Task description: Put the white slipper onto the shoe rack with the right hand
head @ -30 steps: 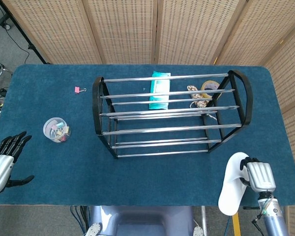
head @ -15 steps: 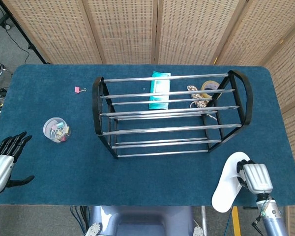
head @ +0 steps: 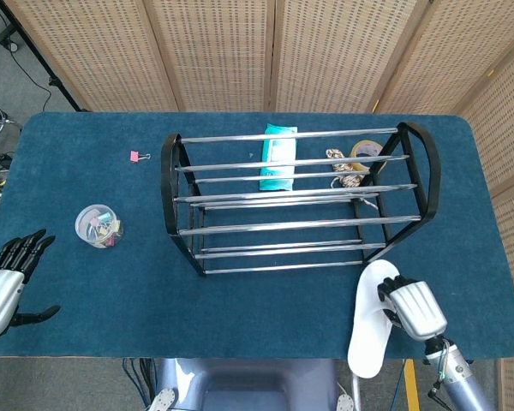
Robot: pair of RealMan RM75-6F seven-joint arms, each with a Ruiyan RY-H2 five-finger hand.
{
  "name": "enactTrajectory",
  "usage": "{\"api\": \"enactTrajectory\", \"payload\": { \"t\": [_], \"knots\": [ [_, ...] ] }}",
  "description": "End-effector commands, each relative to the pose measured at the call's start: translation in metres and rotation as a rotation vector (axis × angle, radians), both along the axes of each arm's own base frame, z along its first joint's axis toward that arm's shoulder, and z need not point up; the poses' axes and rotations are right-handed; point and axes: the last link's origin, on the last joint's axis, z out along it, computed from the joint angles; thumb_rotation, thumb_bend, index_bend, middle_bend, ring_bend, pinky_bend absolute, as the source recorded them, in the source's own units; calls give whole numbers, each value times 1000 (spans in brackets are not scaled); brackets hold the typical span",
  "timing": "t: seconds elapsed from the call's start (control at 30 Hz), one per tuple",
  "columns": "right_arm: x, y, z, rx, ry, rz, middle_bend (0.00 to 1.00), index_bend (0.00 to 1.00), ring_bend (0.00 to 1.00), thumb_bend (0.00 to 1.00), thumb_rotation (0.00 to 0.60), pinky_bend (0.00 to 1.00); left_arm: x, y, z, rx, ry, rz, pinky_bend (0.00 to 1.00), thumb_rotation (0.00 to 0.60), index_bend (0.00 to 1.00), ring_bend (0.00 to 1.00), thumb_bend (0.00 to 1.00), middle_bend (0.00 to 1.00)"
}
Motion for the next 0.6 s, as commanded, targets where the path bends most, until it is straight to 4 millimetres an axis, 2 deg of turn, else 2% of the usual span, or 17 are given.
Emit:
{"api": "enactTrajectory", "payload": {
  "t": [0.03,0.3,0.43,0.6],
  "knots": [
    [14,-3,-8,11,-9,44,525,627,517,493,600,716,0,0,0,-1,0,-1,0,600,0,0,0,0],
    [40,-9,-17,-9,-39,108,526,627,518,493,600,716,-1,0,2,2,-6,1,0,600,0,0,0,0],
    [58,-19,-25,-40,-30,160,527,628,520,493,600,716,-1,1,4,4,-13,2,0,600,0,0,0,0],
    [63,-27,-35,-48,-11,165,529,628,521,493,600,717,-2,1,5,3,-18,4,0,600,0,0,0,0]
  ]
}}
